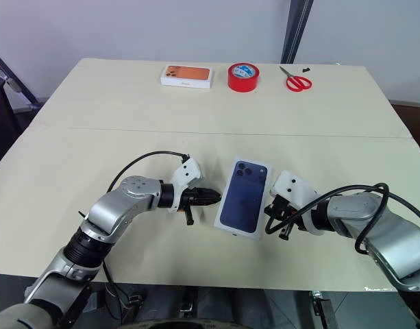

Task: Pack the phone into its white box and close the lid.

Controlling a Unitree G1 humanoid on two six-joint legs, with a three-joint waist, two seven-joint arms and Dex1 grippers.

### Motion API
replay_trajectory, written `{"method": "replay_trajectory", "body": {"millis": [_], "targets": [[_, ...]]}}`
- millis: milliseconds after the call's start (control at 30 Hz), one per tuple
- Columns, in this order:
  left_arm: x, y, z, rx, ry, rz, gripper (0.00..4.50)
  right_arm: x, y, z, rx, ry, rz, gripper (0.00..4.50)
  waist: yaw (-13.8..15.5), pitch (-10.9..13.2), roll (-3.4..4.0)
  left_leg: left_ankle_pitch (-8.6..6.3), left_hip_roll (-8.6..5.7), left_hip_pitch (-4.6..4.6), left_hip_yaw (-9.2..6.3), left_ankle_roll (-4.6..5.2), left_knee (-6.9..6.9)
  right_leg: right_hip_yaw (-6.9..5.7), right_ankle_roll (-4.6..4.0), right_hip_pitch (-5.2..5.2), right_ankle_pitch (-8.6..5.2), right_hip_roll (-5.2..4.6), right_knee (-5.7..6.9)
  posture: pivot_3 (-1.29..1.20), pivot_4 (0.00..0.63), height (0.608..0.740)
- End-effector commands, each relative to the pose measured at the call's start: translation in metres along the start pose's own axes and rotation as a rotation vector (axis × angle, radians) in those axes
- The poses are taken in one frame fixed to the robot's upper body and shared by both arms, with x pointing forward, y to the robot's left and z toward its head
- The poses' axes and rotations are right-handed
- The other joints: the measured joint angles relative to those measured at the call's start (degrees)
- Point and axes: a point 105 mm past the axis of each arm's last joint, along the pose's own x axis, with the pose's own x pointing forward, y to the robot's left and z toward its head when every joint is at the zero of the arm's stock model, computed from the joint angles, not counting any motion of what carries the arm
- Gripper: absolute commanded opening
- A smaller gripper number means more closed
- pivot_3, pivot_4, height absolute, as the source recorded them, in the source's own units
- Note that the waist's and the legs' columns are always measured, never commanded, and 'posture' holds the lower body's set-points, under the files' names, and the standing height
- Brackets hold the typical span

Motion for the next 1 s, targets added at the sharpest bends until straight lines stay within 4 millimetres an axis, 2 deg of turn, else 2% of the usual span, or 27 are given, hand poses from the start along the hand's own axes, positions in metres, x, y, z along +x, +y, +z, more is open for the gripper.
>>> {"method": "replay_trajectory", "body": {"millis": [33,833,1000], "targets": [[0.003,-0.012,0.019,0.035,-0.069,-0.056,0.47,-0.005,0.006,0.015,-0.057,-0.054,0.013,0.08,0.0,0.0,0.0,0.0,0.0,0.0,0.0,0.0,0.0,0.0,0.0,0.0,0.0,0.0,0.0,0.0,0.15,0.725],[0.005,-0.002,0.016,0.001,-0.071,-0.009,0.47,-0.006,0.0,0.01,-0.045,-0.035,-0.016,0.08,0.0,0.0,0.0,0.0,0.0,0.0,0.0,0.0,0.0,0.0,0.0,0.0,0.0,0.0,0.0,0.0,0.15,0.725],[-0.002,0.003,0.018,-0.013,-0.088,0.008,0.47,-0.014,-0.007,0.009,-0.054,-0.029,-0.042,0.08,0.0,0.0,0.0,0.0,0.0,0.0,0.0,0.0,0.0,0.0,0.0,0.0,0.0,0.0,0.0,0.0,0.15,0.725]]}}
